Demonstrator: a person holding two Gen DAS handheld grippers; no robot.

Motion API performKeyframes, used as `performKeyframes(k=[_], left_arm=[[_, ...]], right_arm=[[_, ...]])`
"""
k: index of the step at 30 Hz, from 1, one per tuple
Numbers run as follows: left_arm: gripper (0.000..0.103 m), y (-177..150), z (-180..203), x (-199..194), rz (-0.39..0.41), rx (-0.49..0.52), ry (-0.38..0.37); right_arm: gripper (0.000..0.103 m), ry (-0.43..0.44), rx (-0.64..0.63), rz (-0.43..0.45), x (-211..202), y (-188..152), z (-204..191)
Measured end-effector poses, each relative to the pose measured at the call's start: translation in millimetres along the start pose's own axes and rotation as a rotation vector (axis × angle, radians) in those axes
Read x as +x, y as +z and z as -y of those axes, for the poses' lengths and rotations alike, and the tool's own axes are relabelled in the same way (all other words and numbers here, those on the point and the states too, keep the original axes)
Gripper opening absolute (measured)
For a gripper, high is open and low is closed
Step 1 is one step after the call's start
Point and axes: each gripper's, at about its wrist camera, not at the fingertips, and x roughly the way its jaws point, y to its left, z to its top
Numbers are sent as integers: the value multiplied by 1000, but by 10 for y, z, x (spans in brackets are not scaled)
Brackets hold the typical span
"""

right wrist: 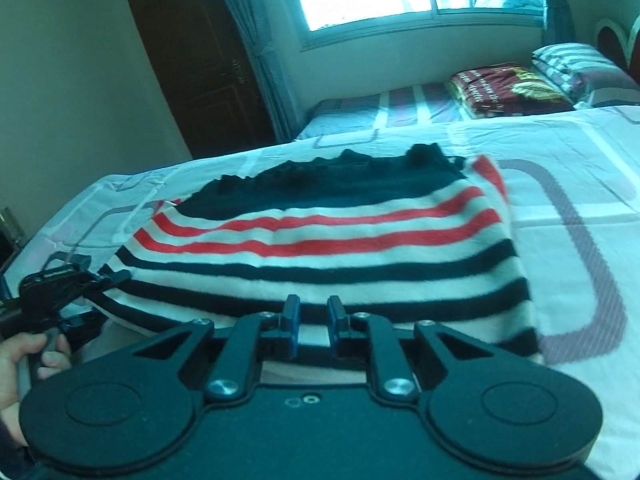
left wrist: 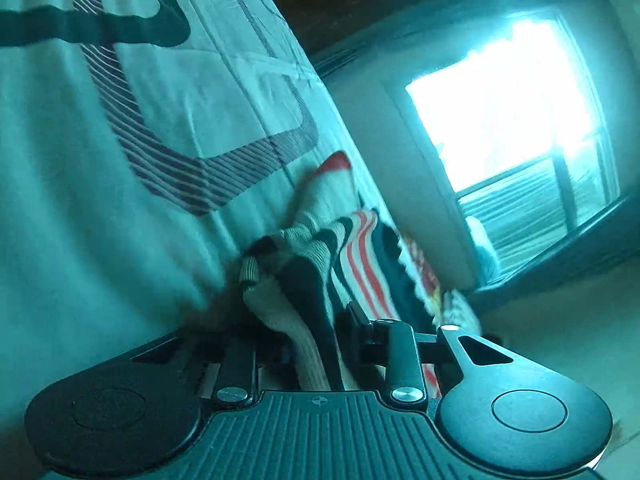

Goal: Fold small clothes

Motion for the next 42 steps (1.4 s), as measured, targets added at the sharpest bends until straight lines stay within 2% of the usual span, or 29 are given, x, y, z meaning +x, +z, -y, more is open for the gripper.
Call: performKeyframes(k=[5,8,13,17,20,21,23,26,28,29,32,37,40,42], left_arm=[[29,40,28,199,27,-22,-28],[29,34,102,290,33,22,-8],[20,83,71,283,34,30,-39],[18,46,84,175,88,48,-101],[19,70,53,246,70,44,-57],[22,85,33,294,55,32,-37],[25,121,31,352,50,15,-35],[25,169,94,424,41,27,-3],[20,183,115,439,42,25,-7],[19,191,134,412,44,27,-32],[18,228,462,310,39,128,-122],[18,220,1393,379,-64,310,-290],[18,4,1981,523,-162,435,-350],[18,-245,2306,660,-235,523,-361]], right_arm=[[12,47,14,6,304,200,-21],[10,74,34,-4,541,293,-25],[9,99,46,-32,784,335,-55],[9,109,33,-54,861,337,-74],[8,111,30,-75,922,316,-56],[8,114,35,-74,925,319,-52],[9,119,33,-68,904,324,-52],[5,100,21,-89,960,295,-48],[2,91,19,-92,972,297,-53],[1,83,11,-93,977,299,-64],[0,63,-1,-99,998,301,-74],[0,51,28,-113,1017,322,-62],[0,61,68,-111,1026,318,-27],[0,116,171,-109,1032,305,130]])
